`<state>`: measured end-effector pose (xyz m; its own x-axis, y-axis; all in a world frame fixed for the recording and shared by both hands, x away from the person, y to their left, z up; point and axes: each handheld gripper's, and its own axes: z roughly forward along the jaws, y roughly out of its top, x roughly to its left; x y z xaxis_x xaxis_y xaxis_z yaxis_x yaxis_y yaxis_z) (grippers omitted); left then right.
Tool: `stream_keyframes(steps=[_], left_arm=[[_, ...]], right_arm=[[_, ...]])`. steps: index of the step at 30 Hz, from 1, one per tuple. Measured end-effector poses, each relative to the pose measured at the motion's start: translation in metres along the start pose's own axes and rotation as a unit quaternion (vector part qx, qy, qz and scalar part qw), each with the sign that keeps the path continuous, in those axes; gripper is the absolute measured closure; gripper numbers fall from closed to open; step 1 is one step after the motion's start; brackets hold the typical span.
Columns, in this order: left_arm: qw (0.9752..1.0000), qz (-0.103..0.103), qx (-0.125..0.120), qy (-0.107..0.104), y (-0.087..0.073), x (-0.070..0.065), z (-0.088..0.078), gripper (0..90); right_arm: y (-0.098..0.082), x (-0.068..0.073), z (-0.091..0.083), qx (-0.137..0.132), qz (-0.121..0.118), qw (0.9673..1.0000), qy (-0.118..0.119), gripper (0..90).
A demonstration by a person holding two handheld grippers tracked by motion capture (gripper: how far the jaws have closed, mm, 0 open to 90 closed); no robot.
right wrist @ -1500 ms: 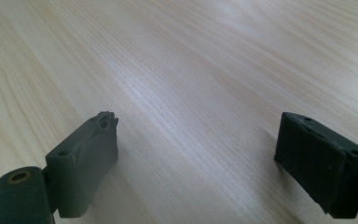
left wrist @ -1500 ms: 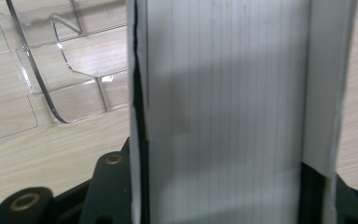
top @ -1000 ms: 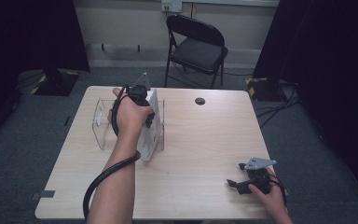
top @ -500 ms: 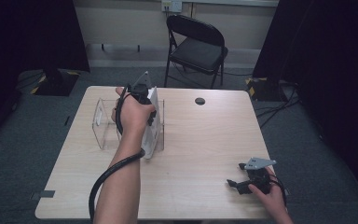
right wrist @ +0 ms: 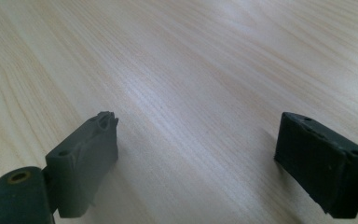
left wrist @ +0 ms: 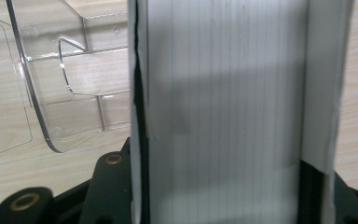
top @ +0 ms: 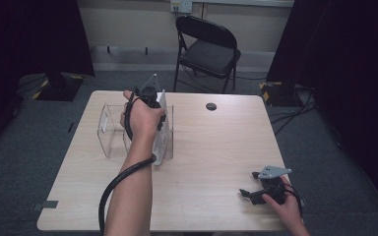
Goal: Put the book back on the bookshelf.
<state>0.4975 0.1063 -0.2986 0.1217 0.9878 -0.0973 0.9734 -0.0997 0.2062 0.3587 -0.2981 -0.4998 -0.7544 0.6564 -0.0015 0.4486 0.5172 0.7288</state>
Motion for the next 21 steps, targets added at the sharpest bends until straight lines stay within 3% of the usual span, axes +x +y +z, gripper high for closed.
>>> stream_keyframes(steps=[21], left_arm=[[0.9999, -0.01, -0.002, 0.011, 0.0056, -0.0037, 0.0067, 52.9]], right_arm=[[0.0, -0.0002, 0.0, 0.0, -0.001, 1.0, 0.0, 11.9]])
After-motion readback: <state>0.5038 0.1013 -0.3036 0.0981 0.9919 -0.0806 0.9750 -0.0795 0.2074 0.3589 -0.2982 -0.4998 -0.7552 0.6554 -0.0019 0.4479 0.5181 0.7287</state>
